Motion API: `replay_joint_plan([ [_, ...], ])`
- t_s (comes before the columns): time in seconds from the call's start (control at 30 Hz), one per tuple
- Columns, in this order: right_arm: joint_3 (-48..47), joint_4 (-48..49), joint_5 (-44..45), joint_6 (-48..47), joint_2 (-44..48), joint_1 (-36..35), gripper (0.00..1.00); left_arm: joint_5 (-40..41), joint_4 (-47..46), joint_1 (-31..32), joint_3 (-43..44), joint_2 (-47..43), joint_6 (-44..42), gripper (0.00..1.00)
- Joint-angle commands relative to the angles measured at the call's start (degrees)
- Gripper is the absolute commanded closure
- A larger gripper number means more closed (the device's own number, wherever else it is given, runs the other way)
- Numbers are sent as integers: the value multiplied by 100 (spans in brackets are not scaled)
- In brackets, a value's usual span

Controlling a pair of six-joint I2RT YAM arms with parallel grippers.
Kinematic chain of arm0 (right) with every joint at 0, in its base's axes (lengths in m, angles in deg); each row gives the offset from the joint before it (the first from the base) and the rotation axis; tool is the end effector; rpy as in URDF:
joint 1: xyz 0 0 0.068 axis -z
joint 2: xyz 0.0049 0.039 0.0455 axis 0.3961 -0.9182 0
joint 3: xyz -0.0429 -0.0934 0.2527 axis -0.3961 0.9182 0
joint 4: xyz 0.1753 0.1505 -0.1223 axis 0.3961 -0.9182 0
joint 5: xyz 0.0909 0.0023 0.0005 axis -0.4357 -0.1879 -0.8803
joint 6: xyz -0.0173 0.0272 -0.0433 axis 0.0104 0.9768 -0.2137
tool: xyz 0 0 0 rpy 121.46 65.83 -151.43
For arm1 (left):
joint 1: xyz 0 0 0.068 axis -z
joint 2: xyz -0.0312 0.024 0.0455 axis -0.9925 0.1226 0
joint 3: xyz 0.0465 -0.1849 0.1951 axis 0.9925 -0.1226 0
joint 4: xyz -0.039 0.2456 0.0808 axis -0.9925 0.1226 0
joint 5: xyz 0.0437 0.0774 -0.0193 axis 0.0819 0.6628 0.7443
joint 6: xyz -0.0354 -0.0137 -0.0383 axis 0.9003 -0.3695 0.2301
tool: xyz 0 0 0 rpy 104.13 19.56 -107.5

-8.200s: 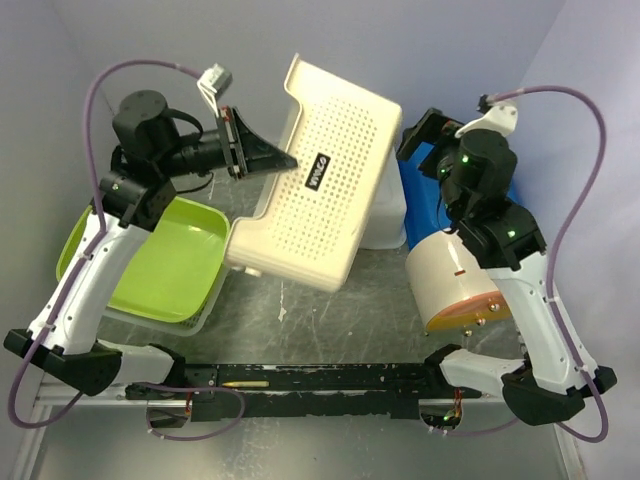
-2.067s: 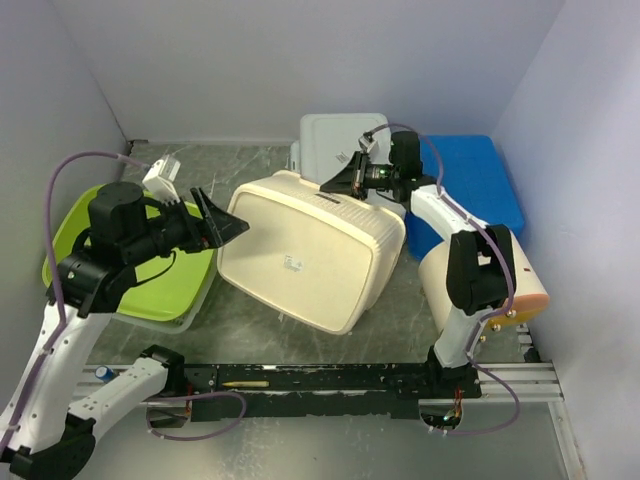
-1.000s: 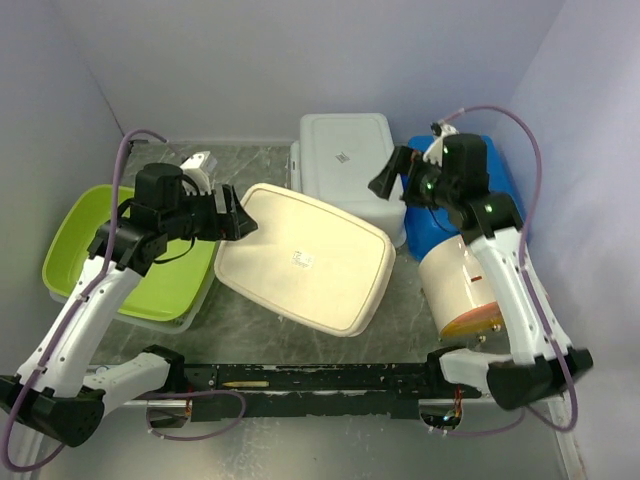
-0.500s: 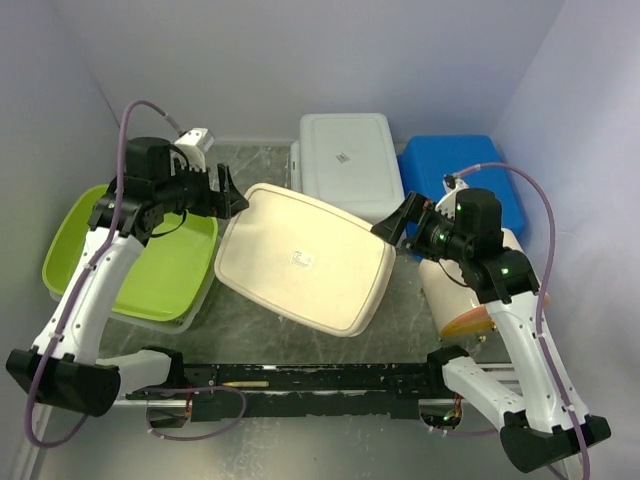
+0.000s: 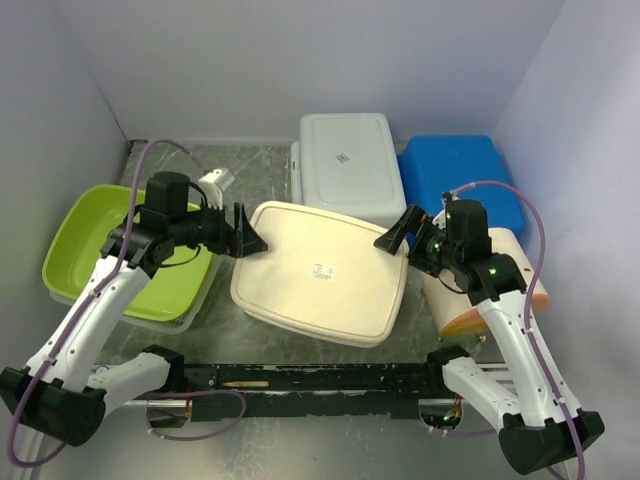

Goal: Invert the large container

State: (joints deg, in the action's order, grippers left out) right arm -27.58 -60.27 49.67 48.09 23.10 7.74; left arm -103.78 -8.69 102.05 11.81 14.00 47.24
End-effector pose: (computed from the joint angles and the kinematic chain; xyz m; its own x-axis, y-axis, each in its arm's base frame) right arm 0.1621 0.0539 0.3423 -0.7322 0.4883 -0.4749 0.0865 0.7582 0.6463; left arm 0.2024 -0.0910 0.3574 -0.7327 -0.0100 -0.6804 0.5046 0.6629 -0.5531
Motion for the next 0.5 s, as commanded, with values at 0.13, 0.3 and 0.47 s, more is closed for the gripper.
replay_joint_plan([
  [0.13, 33, 608, -554, 325, -74, -111, 0, -175, 297, 973, -422, -456, 1098, 7],
  [0.3, -86, 574, -319, 119, -187, -110, 0, -180, 45, 999, -806, -562, 1323, 7],
  [0.47, -810, 536, -214, -521, -597, -111, 0, -262, -164, 1066, -883, -458, 1409, 7],
])
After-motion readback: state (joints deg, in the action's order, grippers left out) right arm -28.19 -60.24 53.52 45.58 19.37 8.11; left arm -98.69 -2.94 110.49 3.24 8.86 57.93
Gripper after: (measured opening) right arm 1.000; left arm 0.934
